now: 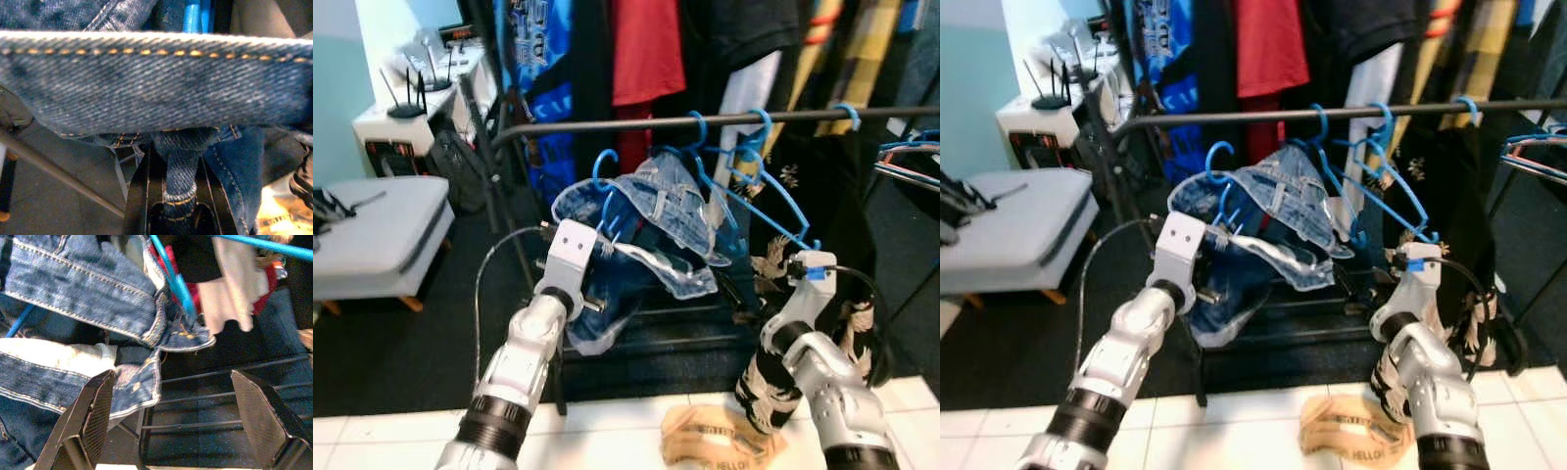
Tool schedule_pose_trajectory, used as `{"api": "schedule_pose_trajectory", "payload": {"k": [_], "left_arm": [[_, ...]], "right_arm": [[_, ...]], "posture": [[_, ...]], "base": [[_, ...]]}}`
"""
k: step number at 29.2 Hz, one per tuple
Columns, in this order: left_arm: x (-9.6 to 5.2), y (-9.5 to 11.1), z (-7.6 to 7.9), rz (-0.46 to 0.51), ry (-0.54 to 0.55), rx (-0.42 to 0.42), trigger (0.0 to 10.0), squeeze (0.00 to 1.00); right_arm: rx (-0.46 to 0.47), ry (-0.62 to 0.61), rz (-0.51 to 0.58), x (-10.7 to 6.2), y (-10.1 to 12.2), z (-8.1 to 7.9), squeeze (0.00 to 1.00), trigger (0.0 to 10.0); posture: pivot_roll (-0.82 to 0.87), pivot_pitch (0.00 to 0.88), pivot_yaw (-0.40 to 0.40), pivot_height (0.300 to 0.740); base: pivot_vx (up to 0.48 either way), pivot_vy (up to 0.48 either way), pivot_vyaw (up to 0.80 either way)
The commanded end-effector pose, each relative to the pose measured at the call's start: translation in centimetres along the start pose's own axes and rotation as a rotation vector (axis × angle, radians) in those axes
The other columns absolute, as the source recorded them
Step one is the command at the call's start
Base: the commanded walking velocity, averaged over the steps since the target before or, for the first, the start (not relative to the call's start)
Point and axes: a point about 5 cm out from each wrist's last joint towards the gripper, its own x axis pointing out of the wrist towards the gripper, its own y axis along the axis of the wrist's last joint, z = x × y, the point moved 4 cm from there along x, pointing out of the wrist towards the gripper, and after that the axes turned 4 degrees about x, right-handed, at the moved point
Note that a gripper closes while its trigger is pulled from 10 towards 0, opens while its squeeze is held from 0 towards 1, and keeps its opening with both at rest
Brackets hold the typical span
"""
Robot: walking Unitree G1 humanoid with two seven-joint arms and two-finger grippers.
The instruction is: Hang hanger
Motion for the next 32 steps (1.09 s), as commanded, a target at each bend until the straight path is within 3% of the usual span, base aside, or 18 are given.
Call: {"api": "schedule_pose_trajectory", "payload": {"k": [1,4,6,13,27,32], "left_arm": [[0.1,1.2,-1.0,0.05,0.037,-0.006,10.0,0.0],[0.2,1.2,-1.5,0.05,0.049,-0.002,10.0,0.0],[0.4,0.7,-3.0,0.025,0.103,0.006,10.0,0.0],[0.7,0.6,-4.0,0.013,0.145,0.011,10.0,0.0],[0.9,1.8,-4.3,0.057,0.191,-0.002,10.0,0.0],[0.7,1.3,-4.9,0.044,0.216,0.0,10.0,0.0]], "right_arm": [[0.009,0.004,-0.008,0.1,-0.3,-0.3,0.0,10.0],[0.009,0.005,-0.008,0.2,-0.3,-0.3,0.0,10.0],[0.011,0.009,-0.009,0.1,-0.3,-0.4,0.0,10.0],[0.011,0.014,-0.011,0.1,-0.4,-0.5,0.0,10.0],[0.013,0.019,-0.015,0.0,-0.5,-0.6,0.0,10.0],[0.013,0.018,-0.018,-0.1,-0.7,-0.6,0.0,10.0]], "posture": [[-0.09,0.0,0.066,0.74],[-0.1,0.0,0.067,0.74],[-0.1,0.0,0.068,0.74],[-0.1,0.0,0.069,0.74],[-0.1,0.0,0.07,0.74],[-0.1,0.0,0.071,0.74]], "base": [[0.0,0.0,0.0],[0.0,0.0,0.0],[0.206,0.0,0.0],[0.414,0.0,0.0],[0.402,0.0,0.0],[0.0,0.0,0.0]]}}
